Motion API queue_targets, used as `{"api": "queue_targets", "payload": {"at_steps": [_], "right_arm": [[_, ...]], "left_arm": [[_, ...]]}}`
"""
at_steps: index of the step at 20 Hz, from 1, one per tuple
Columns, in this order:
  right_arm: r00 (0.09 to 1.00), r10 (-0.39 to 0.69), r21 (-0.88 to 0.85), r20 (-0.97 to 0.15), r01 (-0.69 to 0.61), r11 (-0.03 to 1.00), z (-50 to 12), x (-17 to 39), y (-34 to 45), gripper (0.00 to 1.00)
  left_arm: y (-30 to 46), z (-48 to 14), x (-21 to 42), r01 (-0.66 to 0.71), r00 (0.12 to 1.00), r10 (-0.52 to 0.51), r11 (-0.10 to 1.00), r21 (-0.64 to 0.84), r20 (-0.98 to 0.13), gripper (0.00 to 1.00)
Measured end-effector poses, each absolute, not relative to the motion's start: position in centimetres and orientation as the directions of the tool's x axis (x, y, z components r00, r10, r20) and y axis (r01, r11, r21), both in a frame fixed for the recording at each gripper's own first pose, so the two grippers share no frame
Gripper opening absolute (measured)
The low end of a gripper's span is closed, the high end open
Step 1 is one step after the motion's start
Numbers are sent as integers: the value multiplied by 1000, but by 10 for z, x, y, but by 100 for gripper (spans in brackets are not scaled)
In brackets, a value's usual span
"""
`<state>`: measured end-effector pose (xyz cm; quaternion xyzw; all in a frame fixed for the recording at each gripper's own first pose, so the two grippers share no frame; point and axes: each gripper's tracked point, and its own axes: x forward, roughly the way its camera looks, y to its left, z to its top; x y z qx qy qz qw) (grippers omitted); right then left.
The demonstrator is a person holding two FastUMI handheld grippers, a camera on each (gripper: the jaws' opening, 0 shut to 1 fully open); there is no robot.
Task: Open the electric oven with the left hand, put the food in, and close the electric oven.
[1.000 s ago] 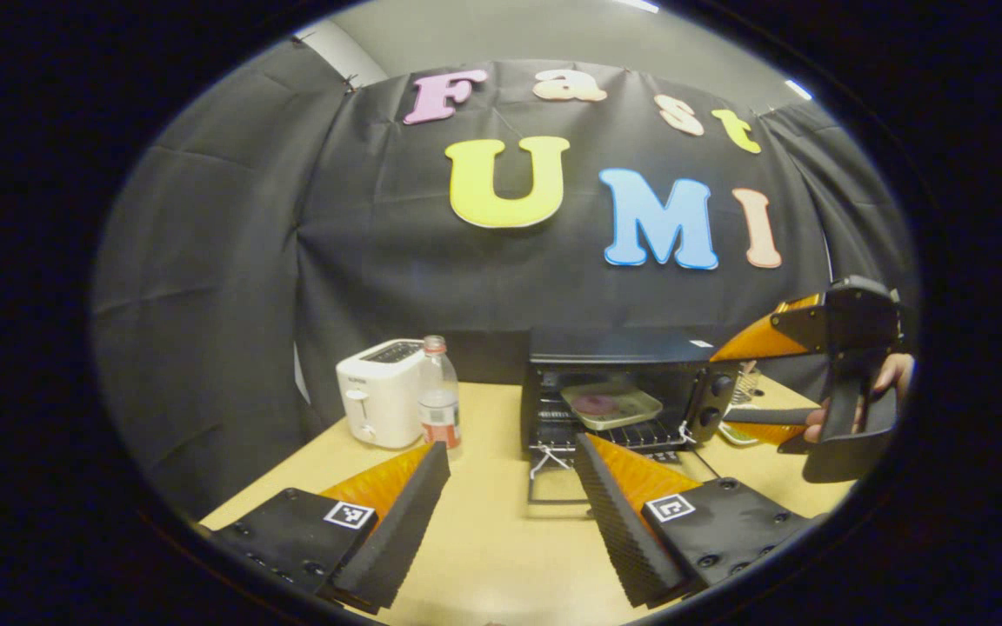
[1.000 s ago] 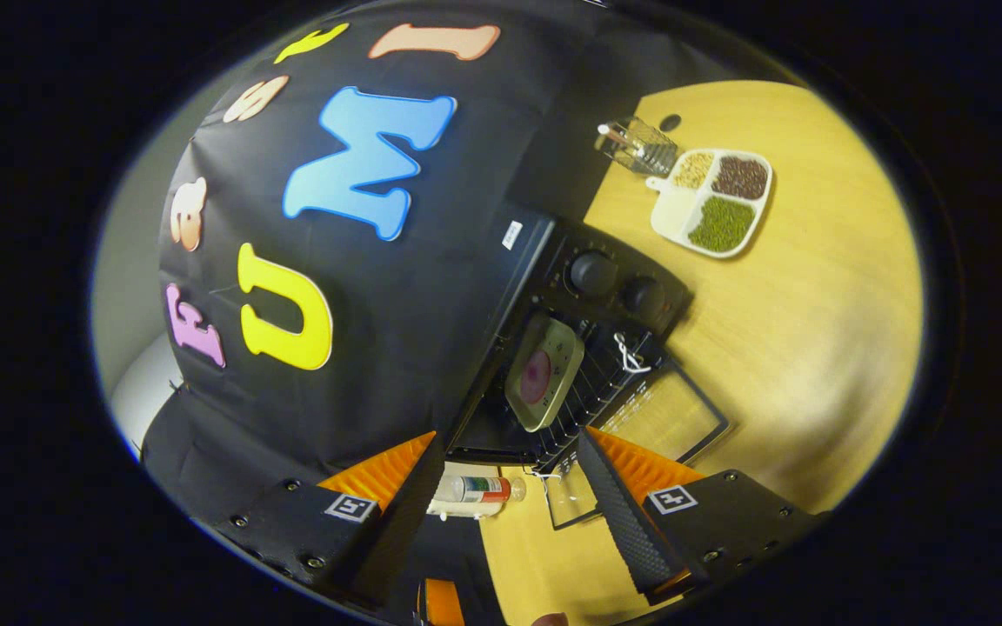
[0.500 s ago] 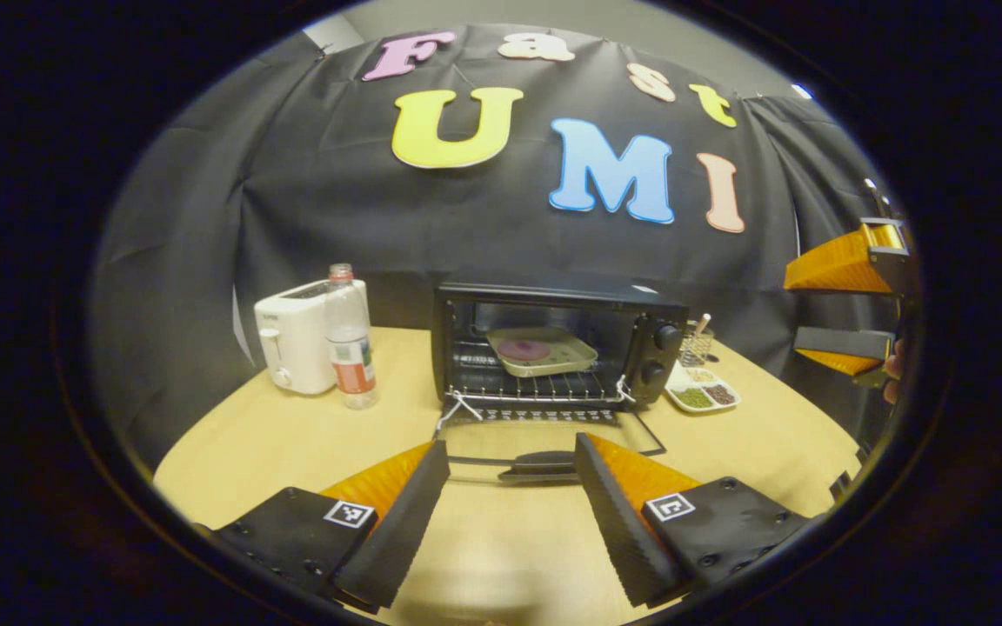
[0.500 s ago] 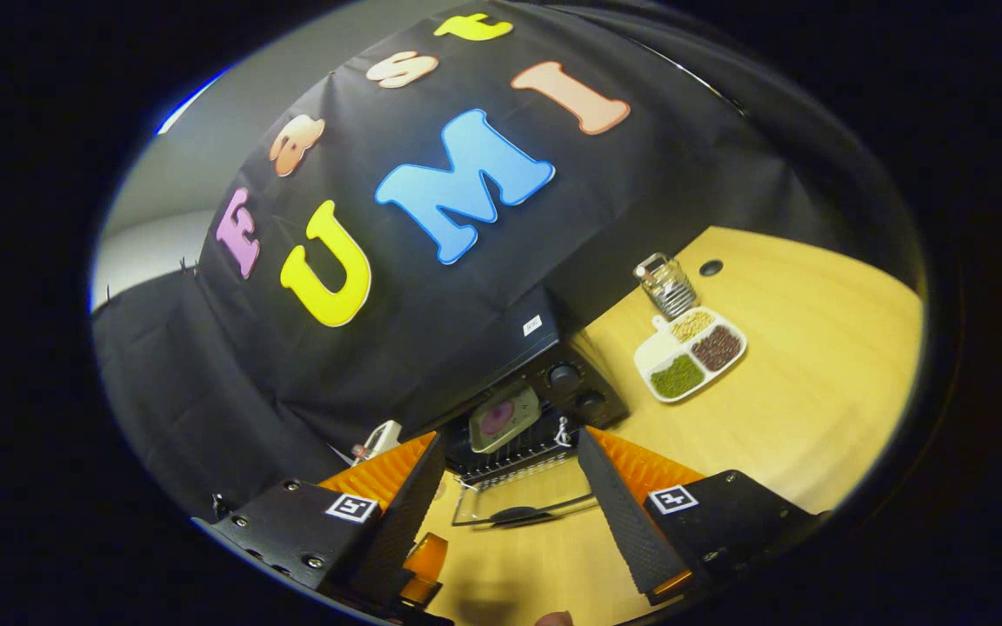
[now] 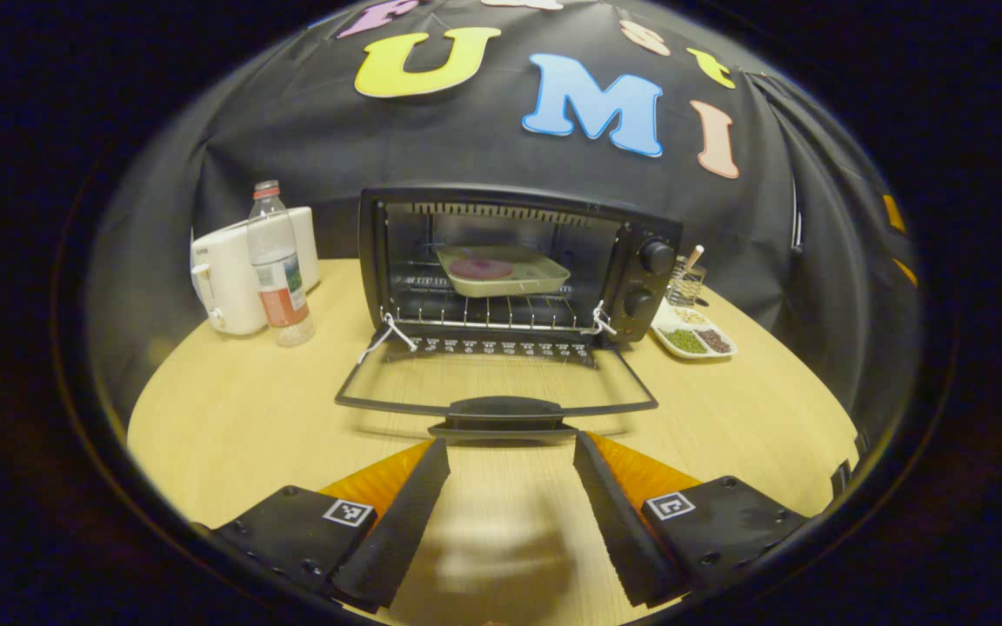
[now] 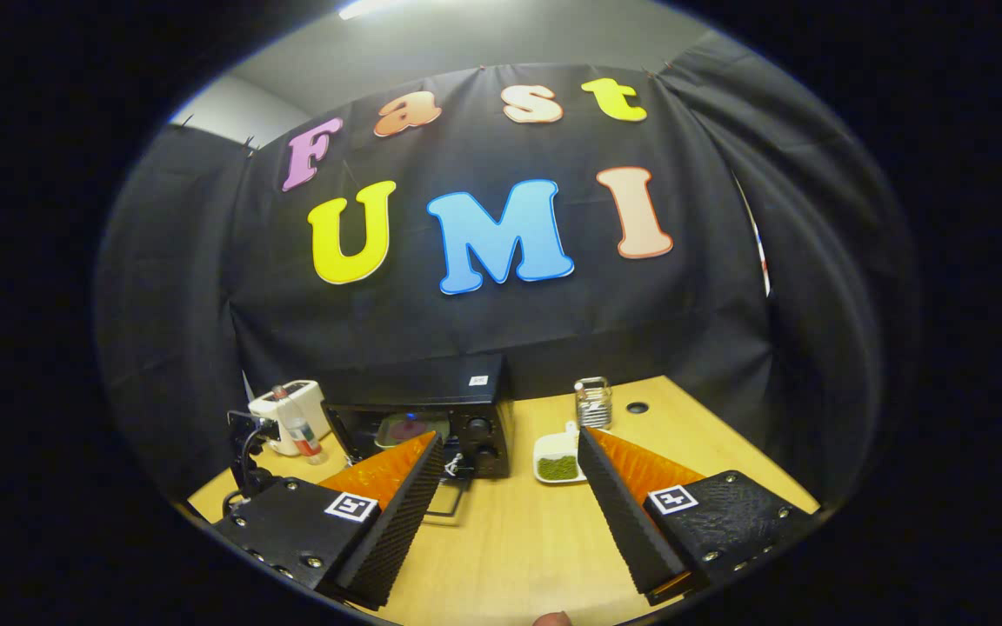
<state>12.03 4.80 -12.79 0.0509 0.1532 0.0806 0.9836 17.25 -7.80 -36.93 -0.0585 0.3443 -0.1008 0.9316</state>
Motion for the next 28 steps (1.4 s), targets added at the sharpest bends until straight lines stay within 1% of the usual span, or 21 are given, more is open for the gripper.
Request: {"api": "queue_targets", "payload": {"at_steps": [1, 2, 6, 8, 9, 11, 12, 14, 15, 16, 17, 19, 20, 24, 25, 26, 28], "right_arm": [[944, 162, 99, -287, -139, 985, -123, 117, 44, 97], [947, 151, 82, -282, -133, 988, -121, 114, 40, 98], [954, 97, 26, -284, -93, 995, -120, 108, 23, 98], [955, 79, -11, -285, -86, 996, -119, 108, 18, 98], [956, 77, -27, -284, -88, 996, -117, 106, 17, 98], [958, 76, -53, -275, -94, 994, -114, 105, 16, 98], [959, 75, -64, -275, -96, 993, -114, 104, 16, 98], [959, 84, -71, -269, -107, 992, -112, 103, 18, 98], [960, 90, -73, -267, -113, 991, -110, 103, 19, 98], [961, 94, -76, -262, -117, 990, -109, 103, 19, 98], [961, 101, -75, -257, -124, 989, -107, 104, 21, 98], [960, 121, -63, -253, -141, 988, -110, 103, 27, 98], [958, 131, -56, -254, -150, 987, -110, 103, 29, 98], [954, 162, -39, -253, -177, 983, -112, 108, 36, 98], [953, 166, -39, -254, -181, 983, -113, 108, 37, 98], [953, 166, -40, -254, -182, 983, -113, 109, 42, 98], [953, 166, -37, -254, -181, 983, -113, 112, 47, 98]], "left_arm": [[-79, -378, 175, 143, 727, -226, 973, -179, -648, 98], [-80, -386, 176, 140, 711, -220, 975, -173, -668, 100], [-80, -413, 183, 129, 660, -183, 983, -131, -729, 98], [-80, -414, 190, 144, 666, -165, 985, -92, -728, 99], [-79, -415, 192, 146, 665, -151, 987, -70, -731, 98], [-80, -415, 197, 145, 666, -137, 988, -53, -733, 100], [-79, -415, 196, 139, 674, -131, 989, -49, -727, 97], [-79, -408, 197, 137, 691, -128, 990, -45, -712, 98], [-79, -401, 197, 140, 707, -127, 989, -37, -696, 100], [-78, -393, 198, 147, 725, -127, 989, -28, -677, 97], [-77, -384, 200, 154, 742, -131, 988, -23, -657, 100], [-75, -367, 204, 154, 761, -139, 988, -32, -633, 100], [-75, -359, 207, 150, 770, -142, 988, -40, -622, 97], [-70, -330, 222, 149, 807, -148, 988, -47, -572, 97], [-70, -322, 225, 149, 816, -149, 988, -46, -558, 100], [-70, -315, 230, 149, 824, -148, 988, -43, -547, 98], [-70, -303, 241, 148, 838, -145, 988, -38, -526, 97]]}}
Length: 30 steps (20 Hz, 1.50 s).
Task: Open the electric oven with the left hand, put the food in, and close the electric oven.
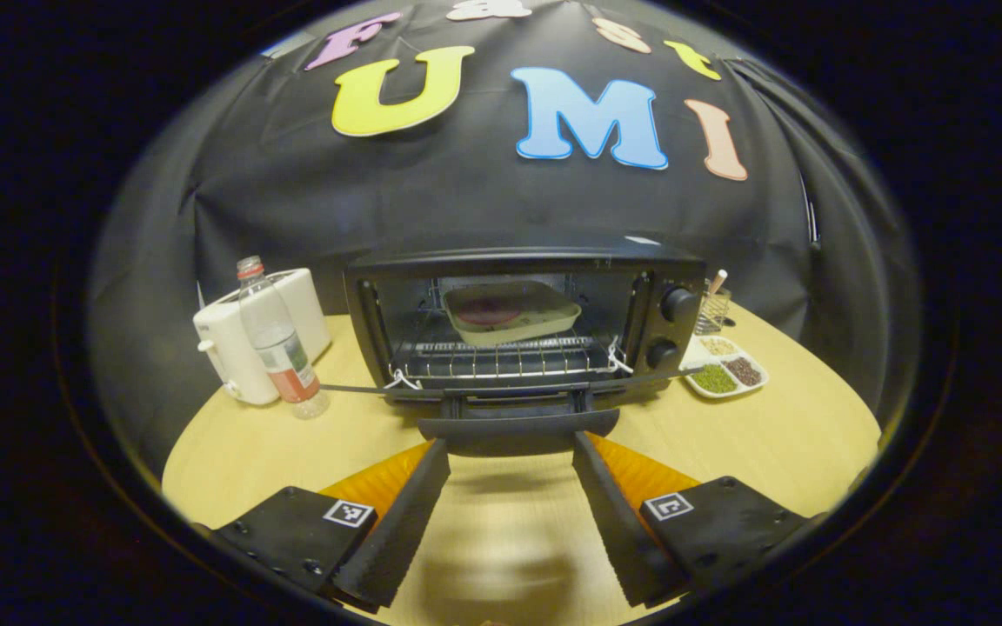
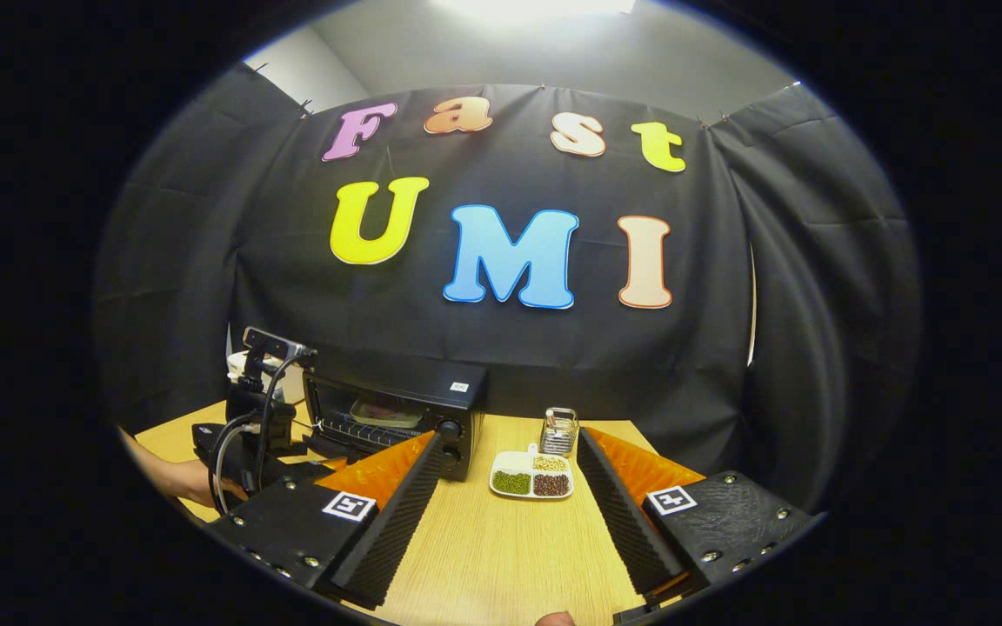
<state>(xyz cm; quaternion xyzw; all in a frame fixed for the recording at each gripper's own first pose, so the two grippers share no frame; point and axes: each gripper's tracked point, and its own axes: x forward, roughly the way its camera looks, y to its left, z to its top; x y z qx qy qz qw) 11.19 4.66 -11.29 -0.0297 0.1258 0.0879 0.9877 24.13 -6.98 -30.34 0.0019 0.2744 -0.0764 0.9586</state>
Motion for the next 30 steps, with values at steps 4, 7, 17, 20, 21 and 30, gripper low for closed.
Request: {"api": "queue_targets", "payload": {"at_steps": [4, 7, 17, 20, 21, 30], "right_arm": [[955, 153, -34, -256, -167, 985, -114, 114, 45, 98], [959, 139, -21, -248, -149, 989, -110, 116, 44, 98], [979, 158, 71, -126, -150, 986, -67, 88, 13, 98], [978, 179, 85, -109, -170, 982, -56, 70, -3, 98], [977, 187, 90, -104, -178, 980, -52, 65, -7, 98], [973, 215, 112, -80, -205, 972, -39, 34, -16, 98]], "left_arm": [[-75, -280, 273, 163, 865, -157, 986, -31, -476, 100], [-76, -256, 293, 175, 890, -174, 984, -35, -422, 100], [-81, -90, 213, 147, 979, -155, 987, -68, -135, 100], [-83, -55, 160, 121, 988, -125, 991, -57, -86, 95], [-83, -46, 143, 109, 991, -113, 993, -53, -74, 100], [-64, -12, 37, 58, 998, -59, 996, -74, -21, 100]]}}
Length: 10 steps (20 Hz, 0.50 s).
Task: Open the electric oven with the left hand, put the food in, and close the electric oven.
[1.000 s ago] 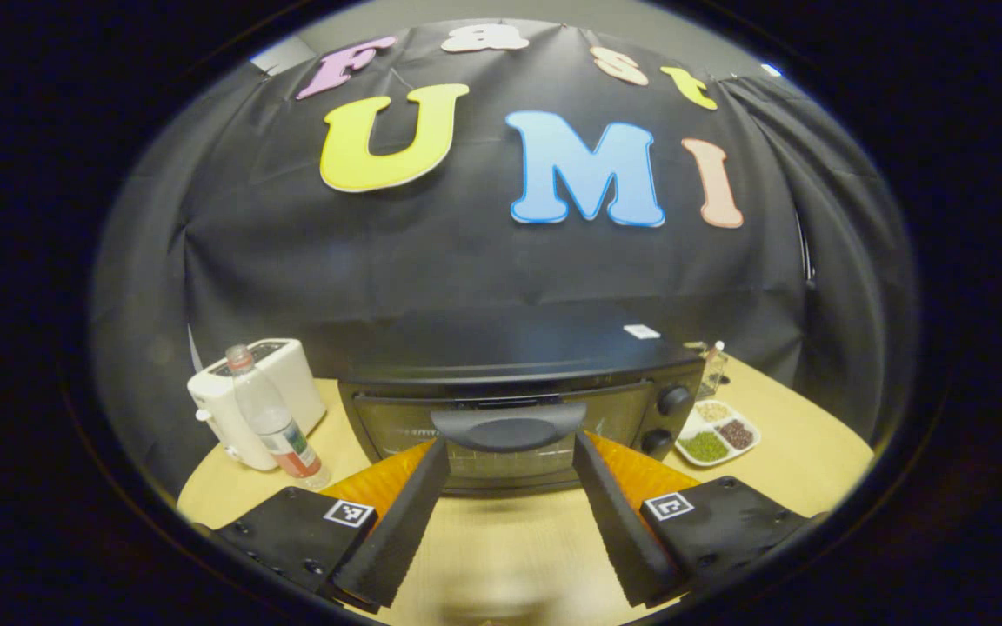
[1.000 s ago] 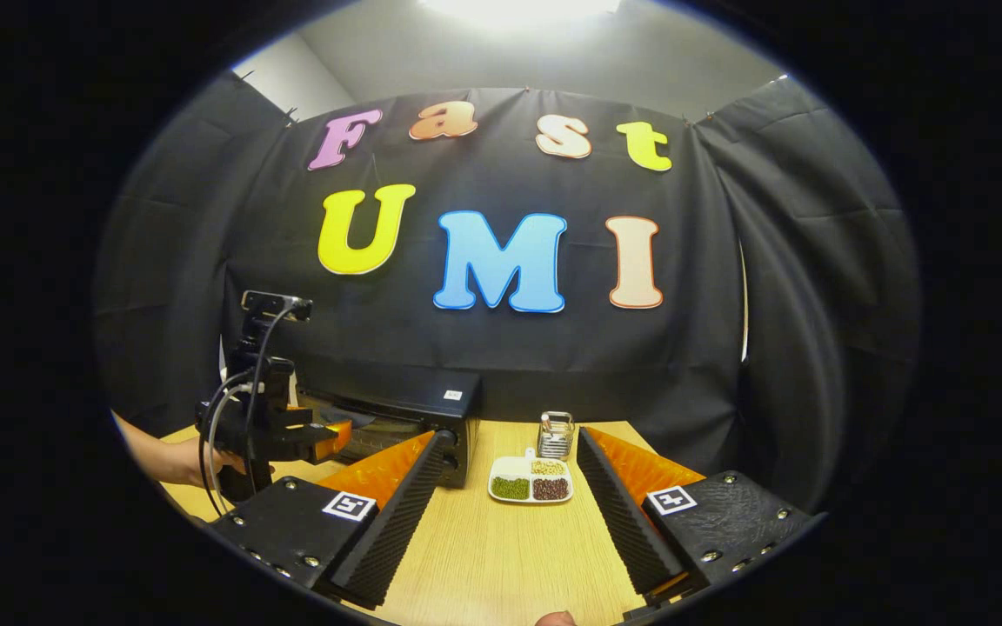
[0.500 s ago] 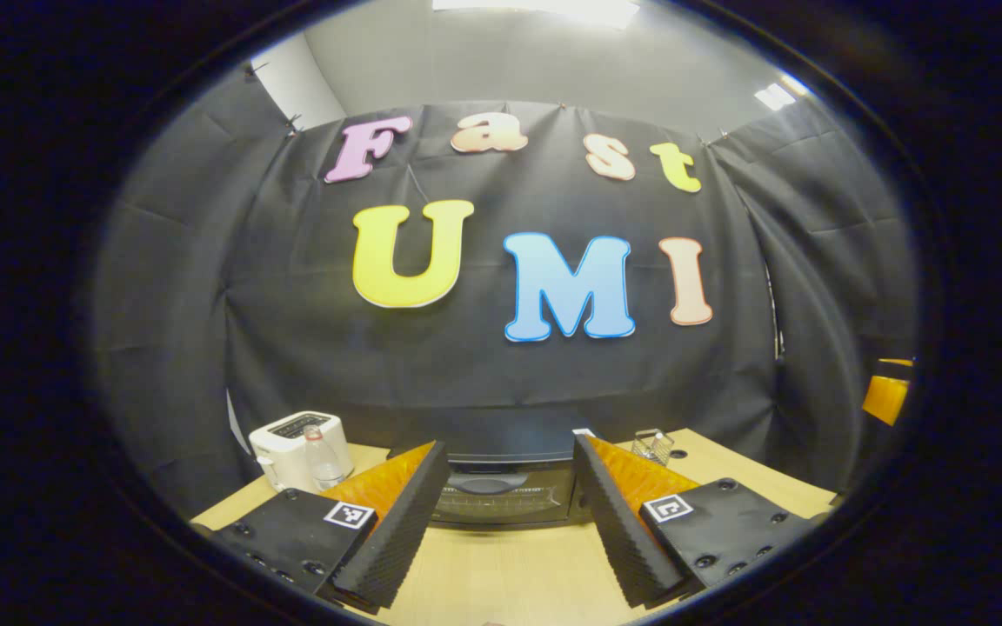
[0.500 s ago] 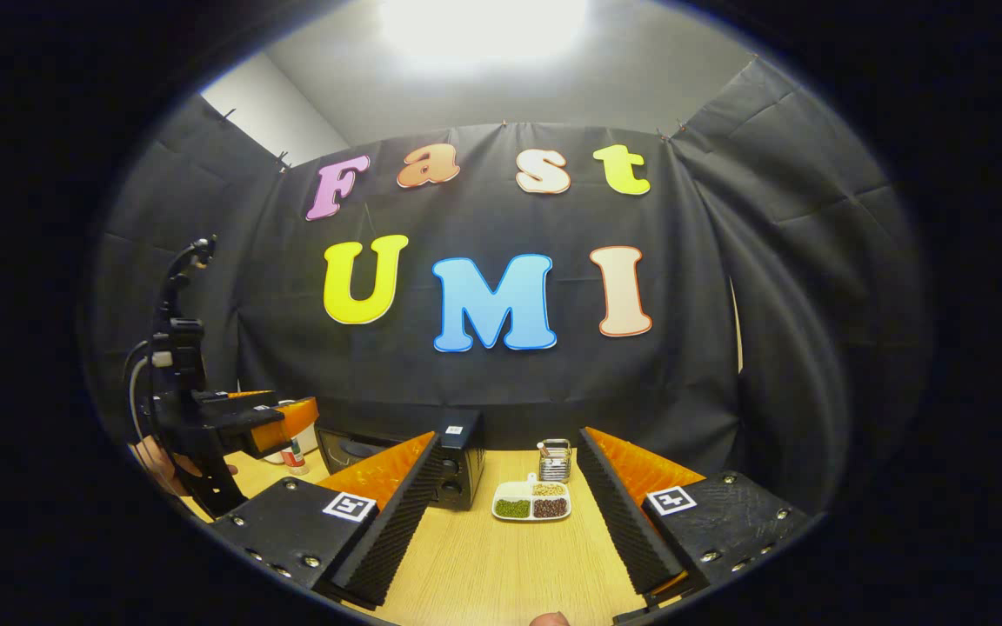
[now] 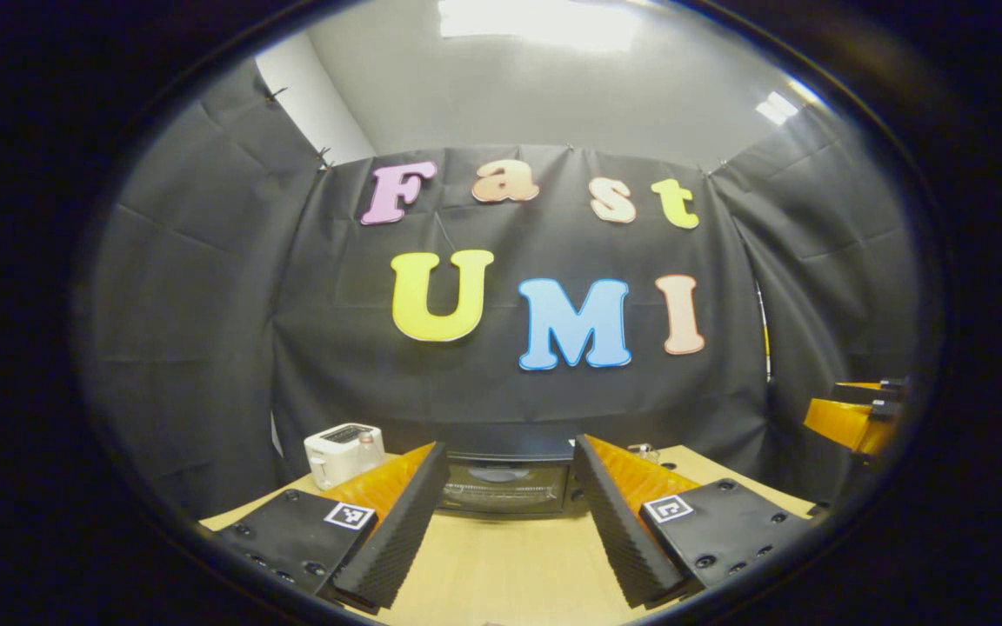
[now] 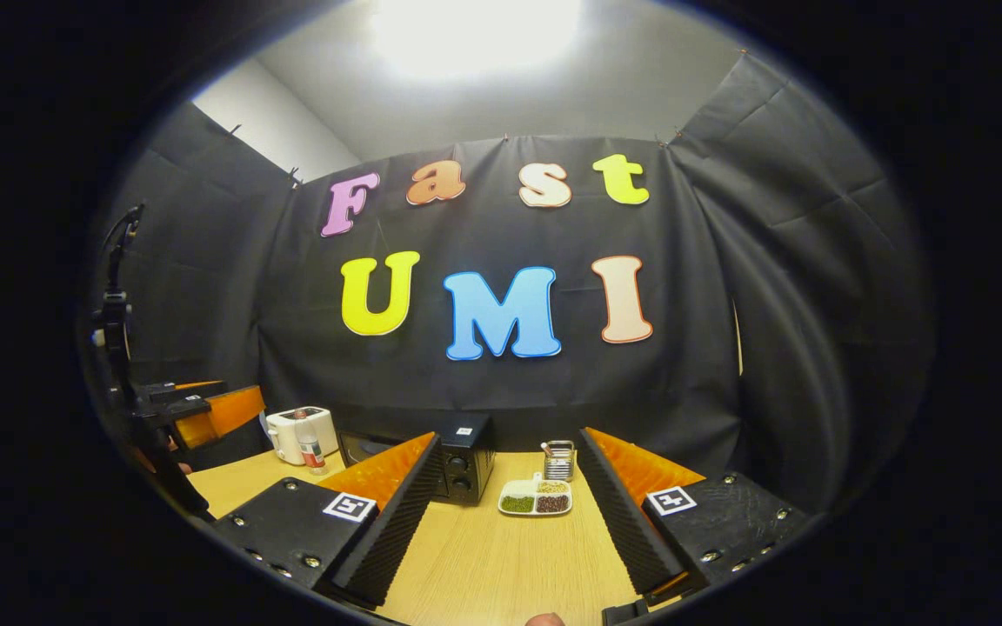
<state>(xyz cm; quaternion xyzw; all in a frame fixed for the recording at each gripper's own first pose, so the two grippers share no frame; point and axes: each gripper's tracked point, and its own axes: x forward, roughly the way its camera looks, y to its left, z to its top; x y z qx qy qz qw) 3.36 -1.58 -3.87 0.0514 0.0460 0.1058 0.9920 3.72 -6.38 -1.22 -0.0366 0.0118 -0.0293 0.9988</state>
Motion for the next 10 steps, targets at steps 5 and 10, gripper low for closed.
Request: {"api": "queue_targets", "payload": {"at_steps": [5, 10], "right_arm": [[977, 211, 106, -42, -206, 973, -21, 28, 4, 98], [977, 211, 121, -22, -207, 971, -12, 27, 22, 98]], "left_arm": [[-40, -1, 15, 51, 999, -50, 997, -55, 20, 100], [-21, 2, 2, 32, 999, -31, 996, -81, 16, 98]]}}
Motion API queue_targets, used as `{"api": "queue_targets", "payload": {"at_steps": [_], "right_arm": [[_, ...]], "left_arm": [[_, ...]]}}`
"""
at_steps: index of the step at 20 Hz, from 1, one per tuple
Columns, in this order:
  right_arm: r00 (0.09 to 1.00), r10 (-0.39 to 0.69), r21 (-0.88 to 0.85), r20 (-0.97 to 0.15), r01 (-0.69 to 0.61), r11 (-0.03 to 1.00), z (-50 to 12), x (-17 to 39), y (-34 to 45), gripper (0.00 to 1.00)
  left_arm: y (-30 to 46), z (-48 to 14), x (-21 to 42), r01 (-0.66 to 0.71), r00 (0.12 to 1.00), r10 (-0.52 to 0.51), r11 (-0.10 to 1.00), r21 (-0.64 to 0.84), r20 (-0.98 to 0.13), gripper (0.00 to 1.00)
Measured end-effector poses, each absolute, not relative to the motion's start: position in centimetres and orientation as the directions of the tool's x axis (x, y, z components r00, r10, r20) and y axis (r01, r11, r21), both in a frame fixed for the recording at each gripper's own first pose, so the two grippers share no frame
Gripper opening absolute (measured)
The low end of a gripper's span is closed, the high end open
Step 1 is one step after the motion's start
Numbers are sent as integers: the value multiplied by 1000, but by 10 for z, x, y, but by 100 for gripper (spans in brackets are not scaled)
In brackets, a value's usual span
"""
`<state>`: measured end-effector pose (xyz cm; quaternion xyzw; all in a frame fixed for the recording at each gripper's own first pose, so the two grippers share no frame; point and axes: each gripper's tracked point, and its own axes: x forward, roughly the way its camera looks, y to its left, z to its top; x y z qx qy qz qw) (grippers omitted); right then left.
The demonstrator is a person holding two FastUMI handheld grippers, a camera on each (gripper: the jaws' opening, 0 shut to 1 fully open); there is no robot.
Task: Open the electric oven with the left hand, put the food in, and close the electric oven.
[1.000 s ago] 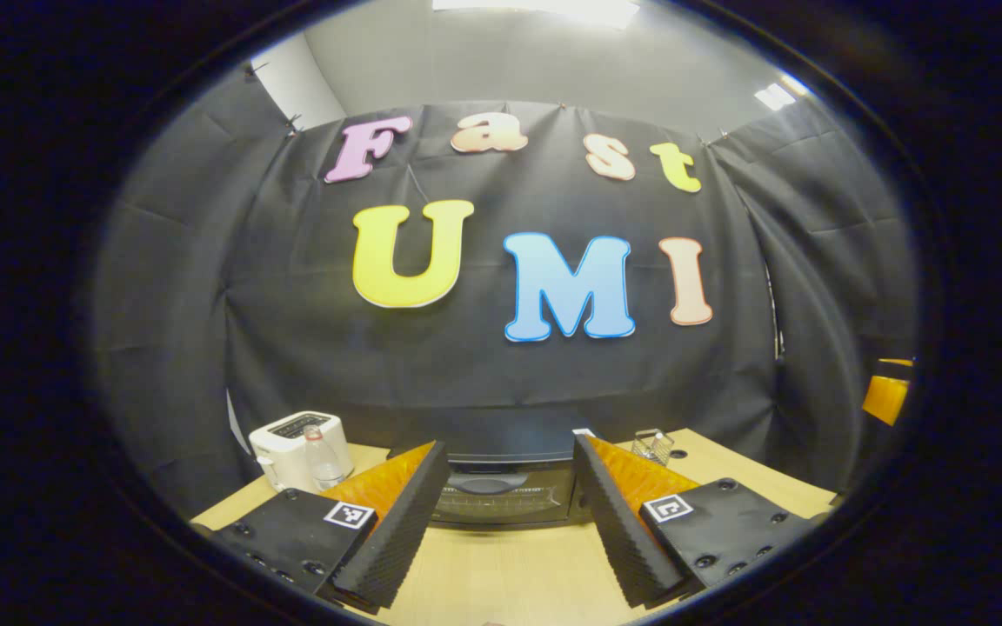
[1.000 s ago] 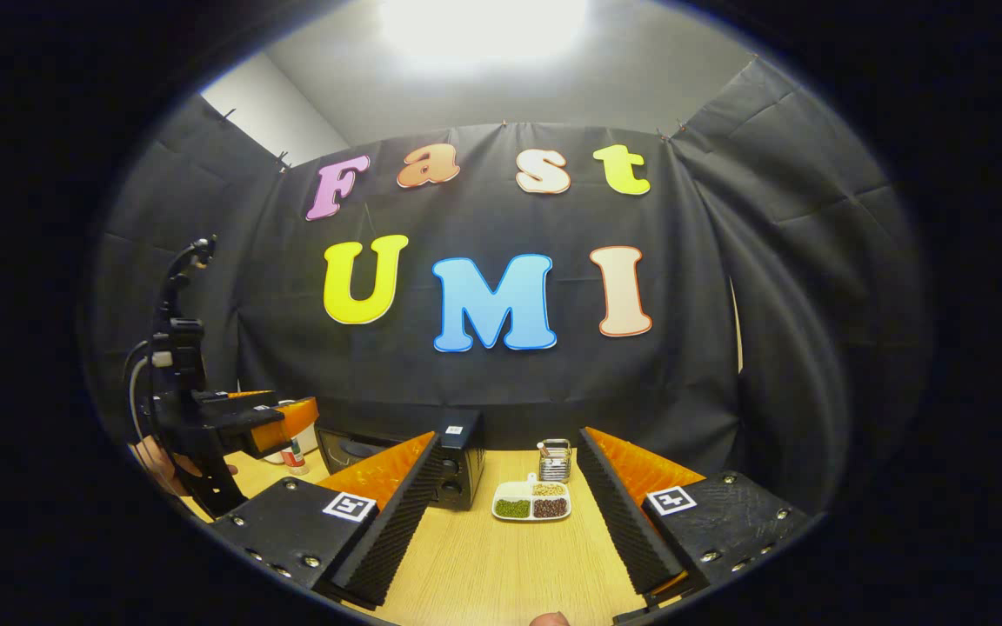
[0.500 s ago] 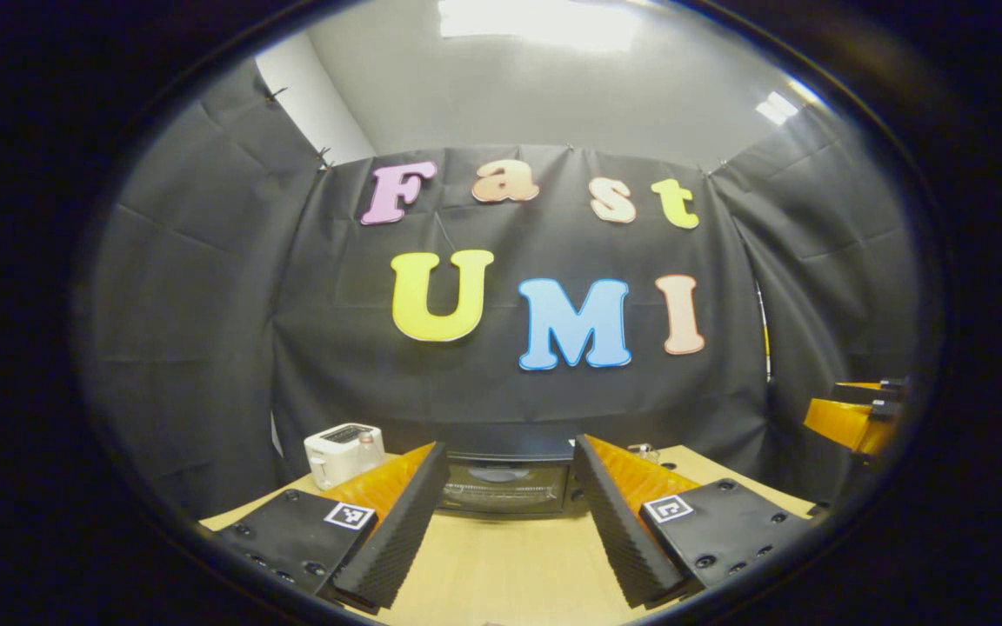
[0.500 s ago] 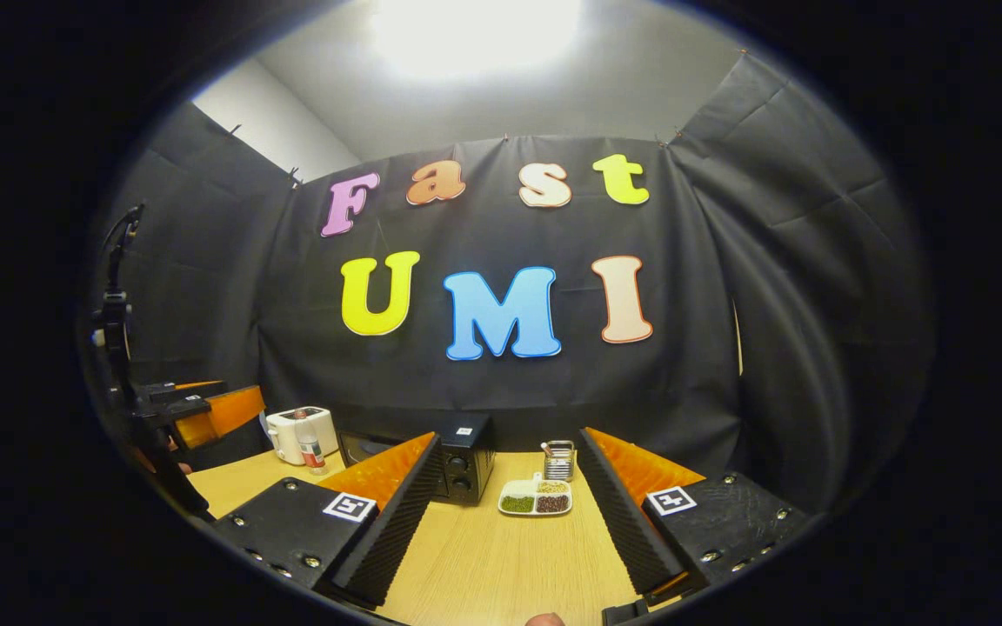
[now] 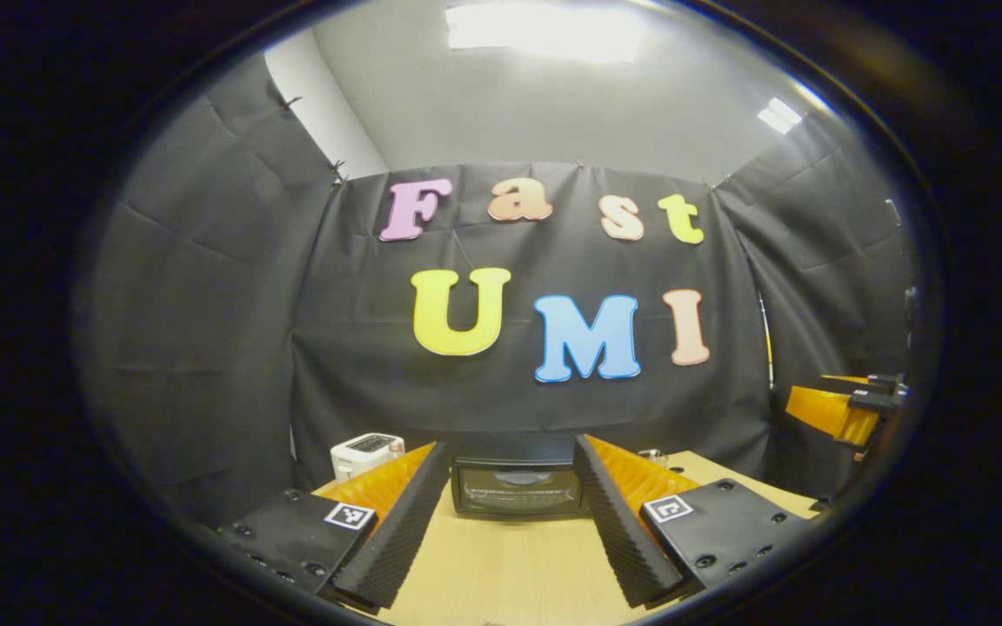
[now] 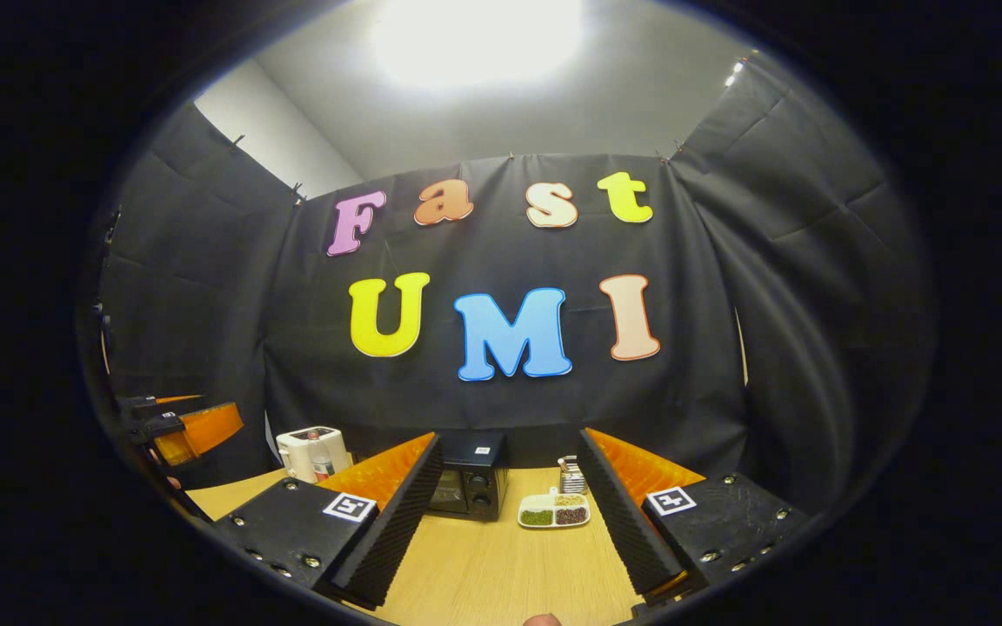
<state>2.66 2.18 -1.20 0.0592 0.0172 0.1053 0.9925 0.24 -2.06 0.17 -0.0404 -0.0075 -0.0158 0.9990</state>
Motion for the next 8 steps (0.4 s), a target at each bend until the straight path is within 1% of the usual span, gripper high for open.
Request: {"api": "queue_targets", "payload": {"at_steps": [1, 3, 8], "right_arm": [[977, 215, 122, -19, -211, 970, -10, 27, 25, 98], [976, 219, 119, -7, -216, 969, -3, 27, 31, 98], [975, 224, 113, 10, -224, 968, 3, 21, 41, 98]], "left_arm": [[-15, 1, 1, 26, 1000, -24, 996, -85, 17, 97], [-6, 3, -3, 16, 1000, -14, 997, -81, 23, 100], [2, 6, -8, 12, 999, -8, 997, -79, 39, 100]]}}
